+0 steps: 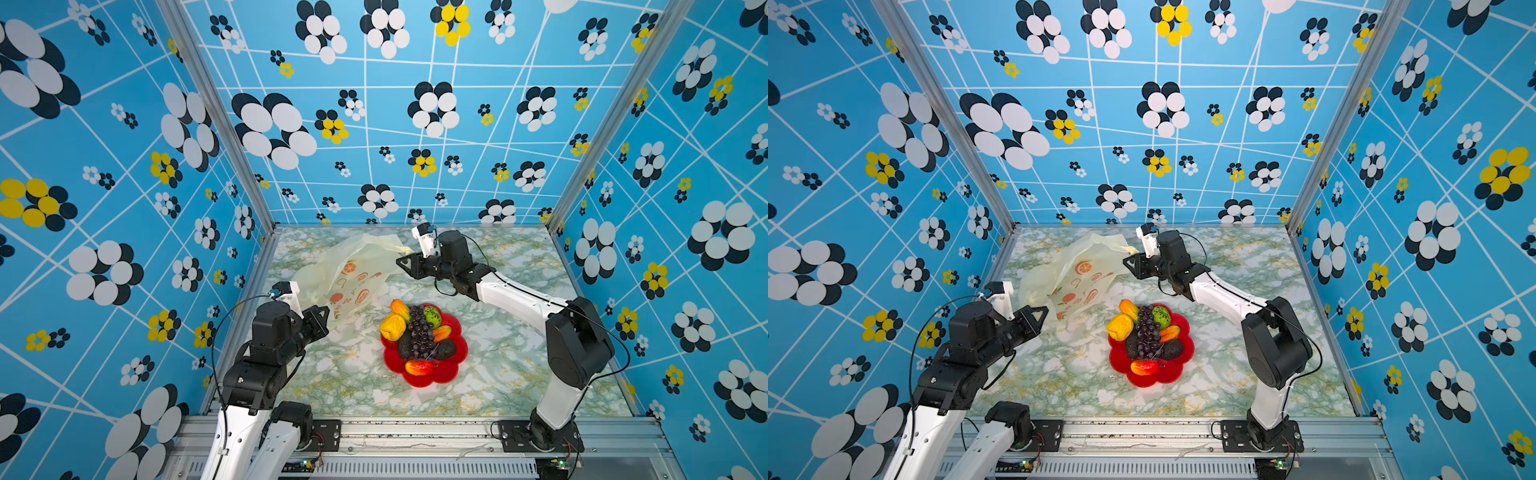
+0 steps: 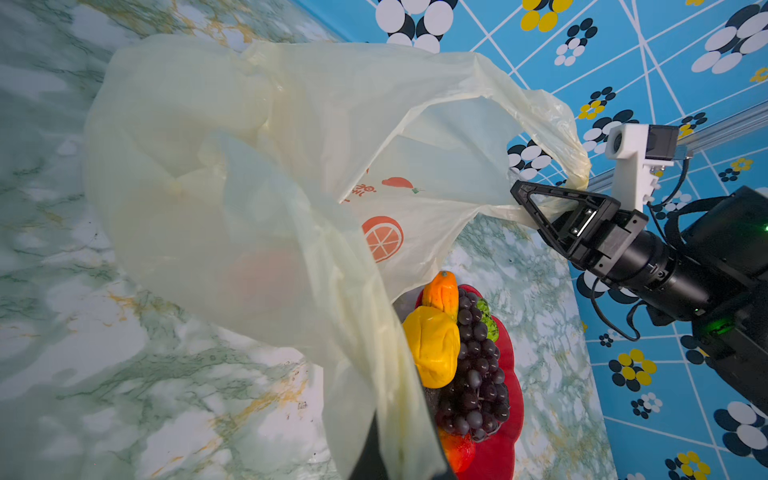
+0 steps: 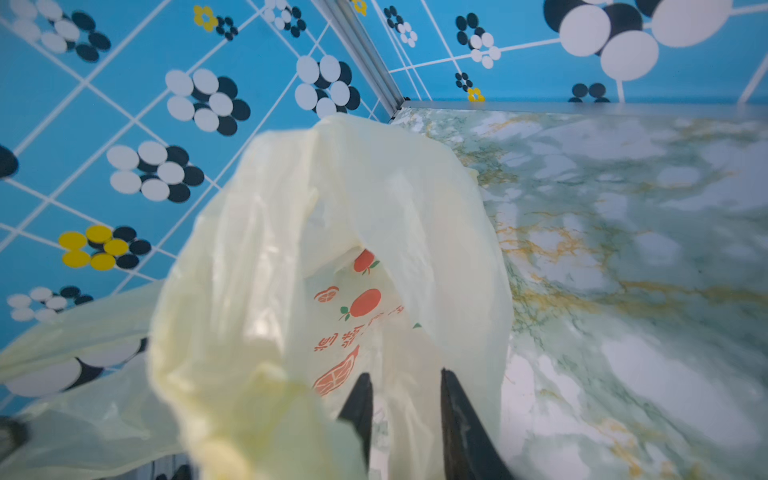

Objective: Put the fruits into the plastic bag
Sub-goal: 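Release the bag with the right gripper while the left gripper keeps holding it, then lower the right gripper onto the yellow pepper and close on it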

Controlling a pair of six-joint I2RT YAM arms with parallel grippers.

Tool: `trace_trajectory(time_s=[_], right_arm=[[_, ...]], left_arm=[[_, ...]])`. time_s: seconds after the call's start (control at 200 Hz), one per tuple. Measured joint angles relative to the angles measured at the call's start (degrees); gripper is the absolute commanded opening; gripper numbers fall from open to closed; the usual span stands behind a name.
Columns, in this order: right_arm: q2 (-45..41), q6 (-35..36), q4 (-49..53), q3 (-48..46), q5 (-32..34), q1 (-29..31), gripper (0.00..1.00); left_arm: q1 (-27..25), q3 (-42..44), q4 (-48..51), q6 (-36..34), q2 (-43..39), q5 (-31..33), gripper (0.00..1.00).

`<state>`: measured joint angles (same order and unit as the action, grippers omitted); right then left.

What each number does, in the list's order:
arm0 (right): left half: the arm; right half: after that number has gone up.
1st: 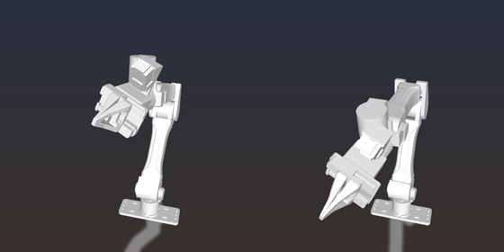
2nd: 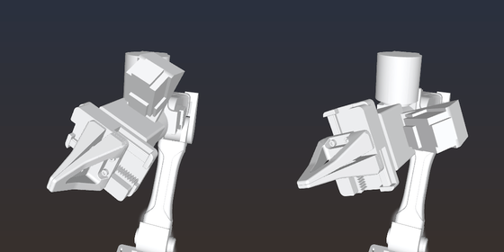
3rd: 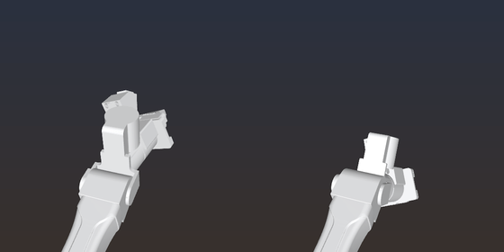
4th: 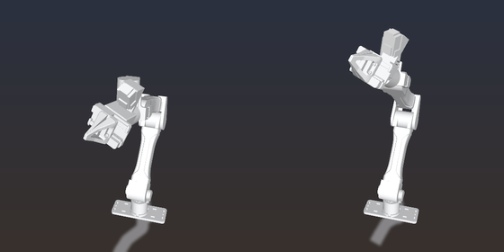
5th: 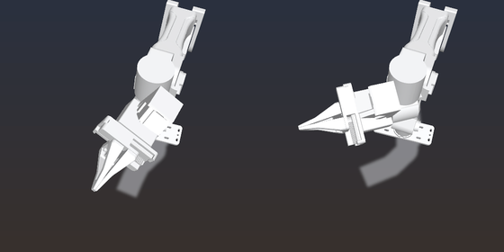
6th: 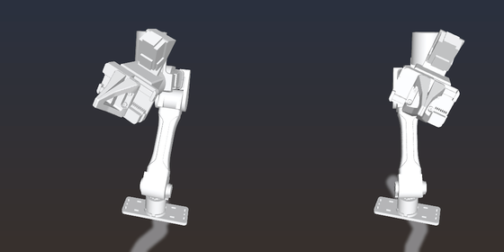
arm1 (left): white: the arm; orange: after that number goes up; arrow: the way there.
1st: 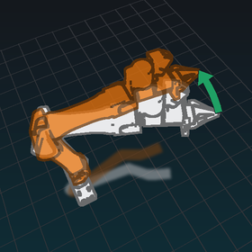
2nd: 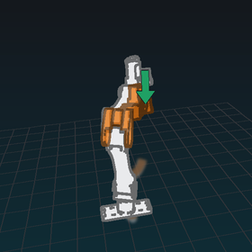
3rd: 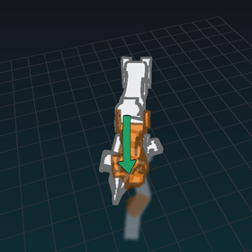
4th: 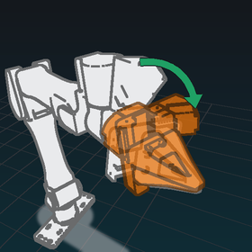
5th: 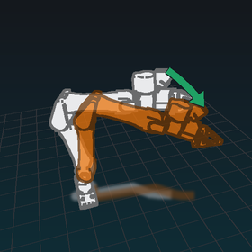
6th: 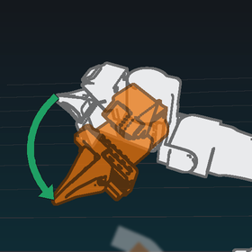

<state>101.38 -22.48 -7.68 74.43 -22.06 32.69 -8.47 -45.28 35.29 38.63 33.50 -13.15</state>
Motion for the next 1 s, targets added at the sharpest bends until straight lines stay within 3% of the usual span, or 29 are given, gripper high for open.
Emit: trace_trajectory(time_s=[0.085,0.105,0.415,0.545,0.615,0.795,1.0], right_arm=[[-3.13,-0.07,2.16,-1.53,-0.31,-1.81,0.96],[-4.02,0.24,2.95,-1.68,-0.22,-2.16,0.99],[-24.98,6.73,17.44,-4.68,6.19,-3.30,0.99],[-29.57,8.17,25.31,-4.28,6.08,-2.84,0.98],[-29.14,9.25,30.14,-3.21,6.32,-0.70,0.97],[-20.59,13.27,42.03,2.51,6.71,11.43,0.94],[-7.39,16.15,49.92,9.90,9.42,16.22,0.91]], left_arm=[[0.00,0.02,-1.11,0.94,0.35,-0.85,0.00],[0.00,0.04,-1.40,1.22,0.46,-1.03,0.00],[-0.28,1.03,-4.44,3.61,0.50,-2.91,0.00],[-0.66,1.03,-5.51,3.85,0.61,-3.19,0.00],[-0.66,1.03,-5.73,3.80,0.92,-3.39,0.00],[-1.11,1.03,-5.73,3.61,2.43,-4.22,0.00],[-1.79,1.09,-5.60,3.58,1.22,-4.68,0.00]])
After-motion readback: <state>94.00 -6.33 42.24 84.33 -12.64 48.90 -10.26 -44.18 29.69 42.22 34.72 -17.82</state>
